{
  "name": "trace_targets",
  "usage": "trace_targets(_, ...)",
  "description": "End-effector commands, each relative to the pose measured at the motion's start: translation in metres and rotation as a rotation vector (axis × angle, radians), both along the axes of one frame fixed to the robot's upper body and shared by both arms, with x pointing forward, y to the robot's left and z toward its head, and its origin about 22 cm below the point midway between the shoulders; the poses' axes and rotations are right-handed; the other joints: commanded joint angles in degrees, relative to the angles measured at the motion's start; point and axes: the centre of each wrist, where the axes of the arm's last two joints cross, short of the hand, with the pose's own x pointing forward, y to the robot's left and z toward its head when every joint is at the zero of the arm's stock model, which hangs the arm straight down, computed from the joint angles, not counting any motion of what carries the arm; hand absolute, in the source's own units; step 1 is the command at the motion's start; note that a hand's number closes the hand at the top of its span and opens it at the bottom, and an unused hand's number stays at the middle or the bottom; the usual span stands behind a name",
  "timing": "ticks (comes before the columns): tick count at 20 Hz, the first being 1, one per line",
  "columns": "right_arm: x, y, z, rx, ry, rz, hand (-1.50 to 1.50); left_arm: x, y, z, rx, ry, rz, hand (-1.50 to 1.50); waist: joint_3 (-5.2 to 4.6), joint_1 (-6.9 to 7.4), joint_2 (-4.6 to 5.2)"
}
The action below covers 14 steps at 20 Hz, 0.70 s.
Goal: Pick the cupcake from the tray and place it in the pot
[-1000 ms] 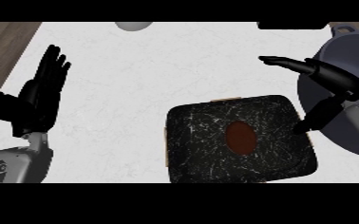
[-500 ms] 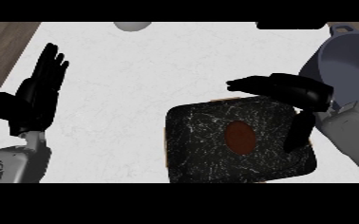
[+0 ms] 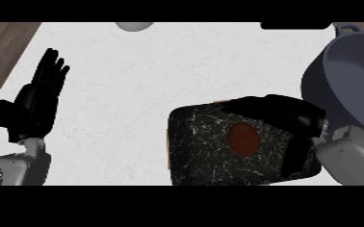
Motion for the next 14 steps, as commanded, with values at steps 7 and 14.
trace_targets(7, -0.004, -0.014, -0.036, -0.120, -0.054, -0.064, -1.50, 0.003, 0.008, -0.002, 0.003, -0.005, 0.006, 0.00, 0.02, 0.10, 0.08)
trace_targets(14, 0.005, 0.022, -0.052, -0.114, -0.044, -0.064, -1.50, 0.019, 0.011, -0.007, -0.008, -0.006, 0.006, 0.00, 0.01, 0.07, 0.13)
